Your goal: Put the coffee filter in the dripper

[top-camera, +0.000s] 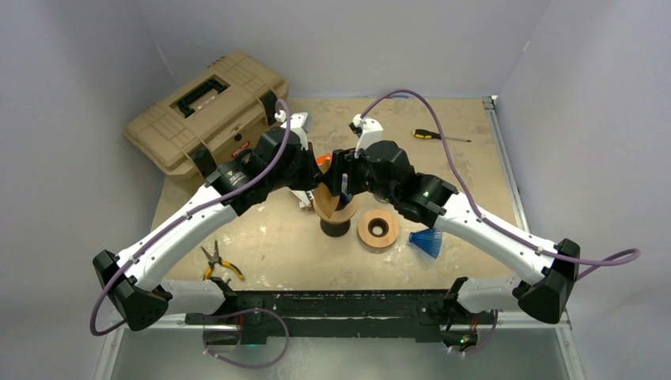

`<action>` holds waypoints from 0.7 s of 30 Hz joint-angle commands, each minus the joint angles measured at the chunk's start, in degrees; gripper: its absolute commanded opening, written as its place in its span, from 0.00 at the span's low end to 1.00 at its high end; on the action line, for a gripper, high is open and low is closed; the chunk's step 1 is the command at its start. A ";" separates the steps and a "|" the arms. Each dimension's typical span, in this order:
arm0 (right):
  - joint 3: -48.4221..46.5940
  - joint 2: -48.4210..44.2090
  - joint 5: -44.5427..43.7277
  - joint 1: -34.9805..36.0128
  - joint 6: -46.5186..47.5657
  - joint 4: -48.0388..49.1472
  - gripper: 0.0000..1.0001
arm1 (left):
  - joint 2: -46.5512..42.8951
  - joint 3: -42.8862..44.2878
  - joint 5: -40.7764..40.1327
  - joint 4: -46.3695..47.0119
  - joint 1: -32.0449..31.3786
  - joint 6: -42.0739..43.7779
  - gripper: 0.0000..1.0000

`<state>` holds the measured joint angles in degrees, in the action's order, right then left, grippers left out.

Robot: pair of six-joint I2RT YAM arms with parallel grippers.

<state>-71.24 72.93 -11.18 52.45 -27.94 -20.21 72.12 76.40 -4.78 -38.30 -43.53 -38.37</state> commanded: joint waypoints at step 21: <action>-0.13 -0.87 -6.08 0.29 2.00 -6.88 0.55 | -3.19 1.87 -1.13 1.58 -0.16 0.49 0.00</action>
<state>-71.24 73.84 -16.75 52.51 -26.79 -26.85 70.52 76.40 -4.95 -37.85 -43.55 -38.35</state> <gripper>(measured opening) 0.544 0.003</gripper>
